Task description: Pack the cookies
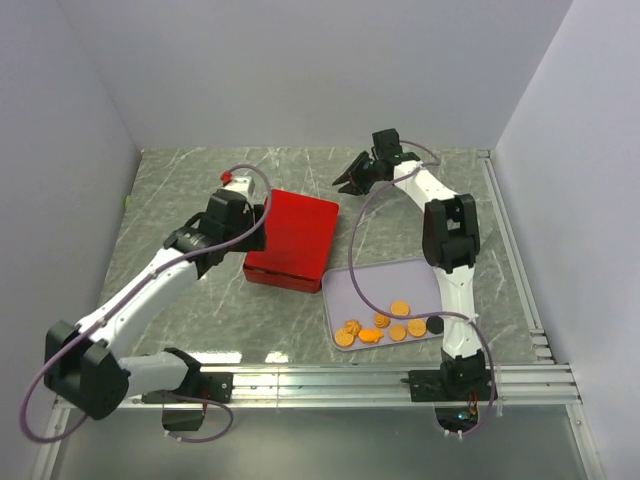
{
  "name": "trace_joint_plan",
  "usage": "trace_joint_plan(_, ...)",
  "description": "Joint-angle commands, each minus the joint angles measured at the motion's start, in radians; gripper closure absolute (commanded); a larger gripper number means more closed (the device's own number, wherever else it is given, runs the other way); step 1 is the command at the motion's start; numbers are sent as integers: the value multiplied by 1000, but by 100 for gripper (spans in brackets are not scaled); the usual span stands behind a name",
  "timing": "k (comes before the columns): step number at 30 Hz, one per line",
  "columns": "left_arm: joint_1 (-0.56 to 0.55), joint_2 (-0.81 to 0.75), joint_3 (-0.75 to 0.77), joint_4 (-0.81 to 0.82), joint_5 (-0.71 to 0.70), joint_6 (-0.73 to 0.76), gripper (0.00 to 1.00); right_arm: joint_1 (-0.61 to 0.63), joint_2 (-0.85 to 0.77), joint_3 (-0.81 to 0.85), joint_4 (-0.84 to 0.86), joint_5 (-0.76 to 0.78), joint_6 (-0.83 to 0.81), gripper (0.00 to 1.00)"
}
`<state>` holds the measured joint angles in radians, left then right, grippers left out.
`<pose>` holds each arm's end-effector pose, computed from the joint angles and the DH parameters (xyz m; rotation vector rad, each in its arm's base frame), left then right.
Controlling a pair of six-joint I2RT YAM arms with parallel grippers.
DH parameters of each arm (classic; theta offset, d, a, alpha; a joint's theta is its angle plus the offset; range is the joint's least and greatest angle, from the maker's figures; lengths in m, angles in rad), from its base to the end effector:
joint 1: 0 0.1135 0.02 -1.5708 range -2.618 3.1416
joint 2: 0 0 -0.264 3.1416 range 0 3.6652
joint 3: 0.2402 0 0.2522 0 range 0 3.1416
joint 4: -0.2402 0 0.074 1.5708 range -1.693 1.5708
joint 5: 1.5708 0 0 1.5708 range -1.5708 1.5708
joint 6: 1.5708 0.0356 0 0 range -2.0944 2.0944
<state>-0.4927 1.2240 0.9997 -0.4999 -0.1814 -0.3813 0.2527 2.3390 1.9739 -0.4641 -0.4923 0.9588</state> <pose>0.2357 -0.1193 0.2936 0.0338 2.2927 -0.2481 0.5040 0.1475 0.1942 0.6564 2.5111 1.1053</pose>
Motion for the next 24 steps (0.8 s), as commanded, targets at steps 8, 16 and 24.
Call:
trace_joint_plan(8, -4, -230, -59, -111, -49, -172, 35, 54, 65, 91, -28, -19, -18, 62)
trace_joint_plan(16, -3, -288, -131, -138, -81, -214, 35, 131, 7, -6, -67, -11, -77, 64)
trace_joint_plan(24, -4, -308, -119, -163, -96, -218, 35, 158, 3, -29, -136, 0, -120, 66)
